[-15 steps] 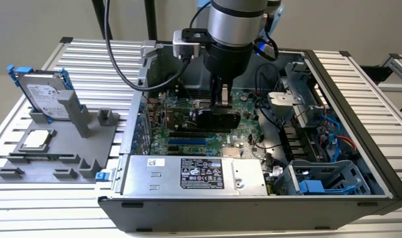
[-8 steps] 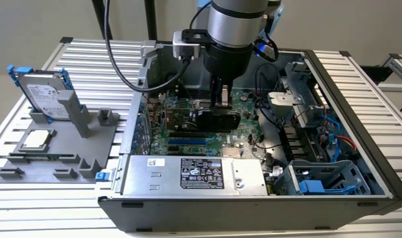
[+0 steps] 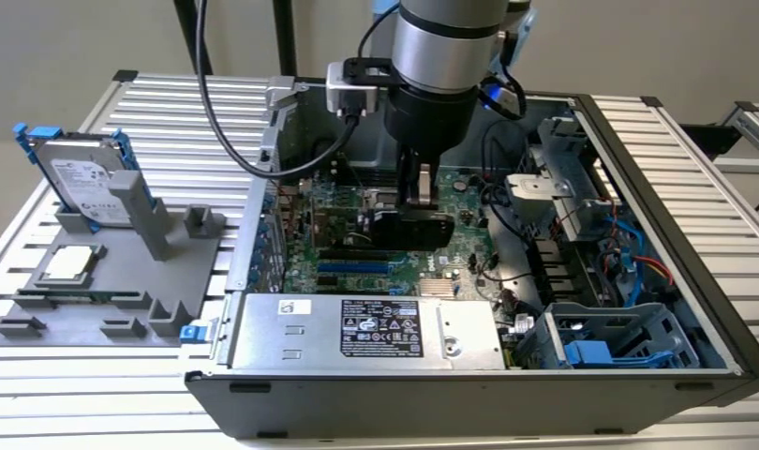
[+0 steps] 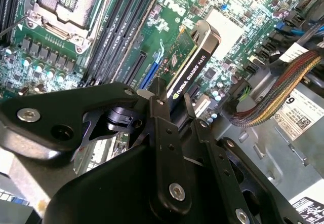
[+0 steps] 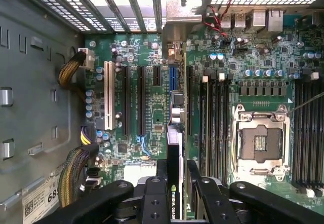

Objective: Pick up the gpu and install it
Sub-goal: 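Insert the gpu into the slot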

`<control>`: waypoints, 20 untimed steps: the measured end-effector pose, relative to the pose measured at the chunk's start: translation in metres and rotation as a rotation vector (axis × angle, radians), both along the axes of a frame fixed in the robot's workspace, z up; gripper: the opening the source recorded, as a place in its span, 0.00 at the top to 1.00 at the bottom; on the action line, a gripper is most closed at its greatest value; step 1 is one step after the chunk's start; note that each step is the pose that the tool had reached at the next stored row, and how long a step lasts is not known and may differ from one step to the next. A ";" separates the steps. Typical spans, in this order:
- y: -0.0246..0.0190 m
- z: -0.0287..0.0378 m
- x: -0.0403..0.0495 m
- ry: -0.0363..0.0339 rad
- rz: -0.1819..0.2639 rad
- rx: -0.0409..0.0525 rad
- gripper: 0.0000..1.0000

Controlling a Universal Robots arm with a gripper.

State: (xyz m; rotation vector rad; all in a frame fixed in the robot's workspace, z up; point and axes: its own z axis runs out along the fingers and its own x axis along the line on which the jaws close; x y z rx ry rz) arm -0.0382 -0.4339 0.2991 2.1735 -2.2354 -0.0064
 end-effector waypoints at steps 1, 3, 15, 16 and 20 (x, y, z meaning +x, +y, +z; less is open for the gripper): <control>-0.0008 -0.0002 0.0000 0.0002 0.000 -0.0002 1.00; -0.0022 -0.0006 0.0000 0.0006 0.000 -0.0007 1.00; -0.0096 -0.0046 -0.0038 0.0015 -0.006 -0.0012 1.00; -0.0096 -0.0052 -0.0049 0.0014 -0.010 -0.0012 1.00; -0.0096 -0.0076 -0.0076 0.0015 -0.035 -0.0012 1.00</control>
